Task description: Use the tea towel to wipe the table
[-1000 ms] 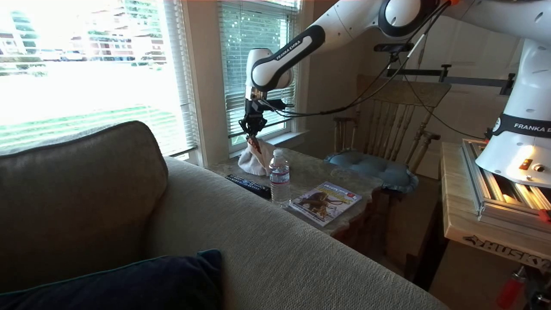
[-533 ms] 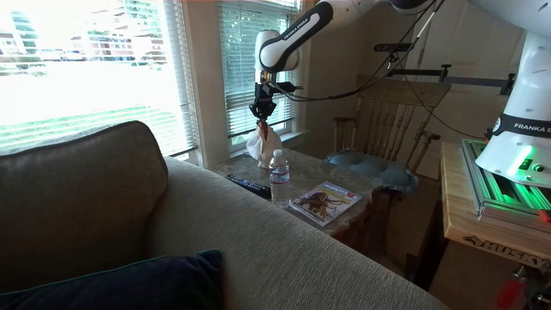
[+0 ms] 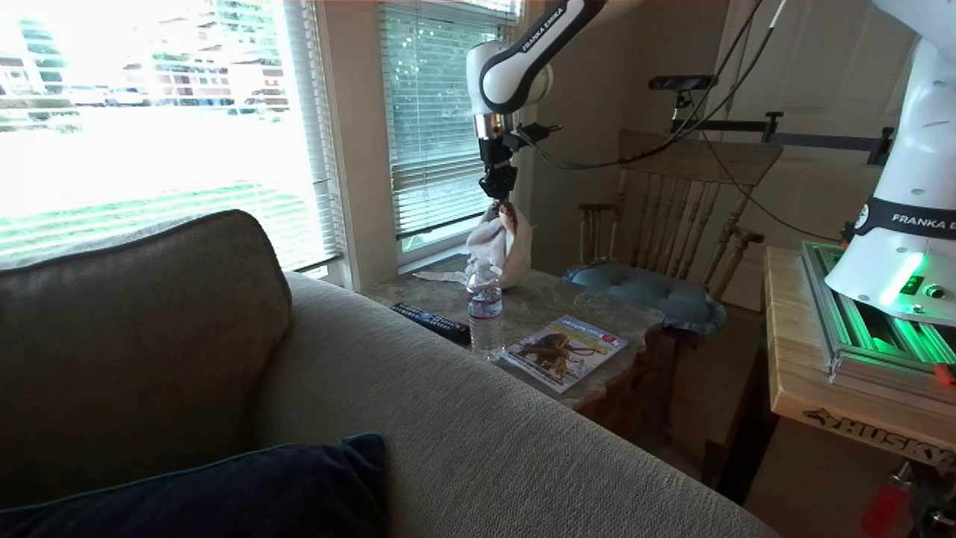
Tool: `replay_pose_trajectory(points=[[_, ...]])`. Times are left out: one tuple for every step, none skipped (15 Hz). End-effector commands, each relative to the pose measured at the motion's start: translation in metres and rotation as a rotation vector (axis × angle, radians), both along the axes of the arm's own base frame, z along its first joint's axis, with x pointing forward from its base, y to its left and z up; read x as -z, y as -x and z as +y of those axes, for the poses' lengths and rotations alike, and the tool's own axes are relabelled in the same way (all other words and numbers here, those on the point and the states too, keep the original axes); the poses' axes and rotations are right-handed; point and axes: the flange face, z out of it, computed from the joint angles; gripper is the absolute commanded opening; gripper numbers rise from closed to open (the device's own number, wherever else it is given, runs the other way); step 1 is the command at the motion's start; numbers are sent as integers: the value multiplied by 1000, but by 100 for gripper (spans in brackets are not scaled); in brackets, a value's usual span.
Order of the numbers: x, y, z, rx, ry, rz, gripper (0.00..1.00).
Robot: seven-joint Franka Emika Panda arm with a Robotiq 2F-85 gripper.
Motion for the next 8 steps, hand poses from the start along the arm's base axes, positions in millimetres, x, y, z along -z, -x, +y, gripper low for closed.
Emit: replay_pose_trajectory(points=[[2, 42, -9, -112, 85, 131, 3], [8, 51, -12, -135, 113, 164, 3], [14, 57, -15, -154, 142, 190, 3], [21, 63, -16, -172, 166, 214, 3], [27, 68, -17, -182, 194, 227, 3], [37, 70, -16, -195, 219, 228, 3], [45, 73, -14, -206, 245, 253, 3], [53, 74, -12, -211, 269, 263, 3]])
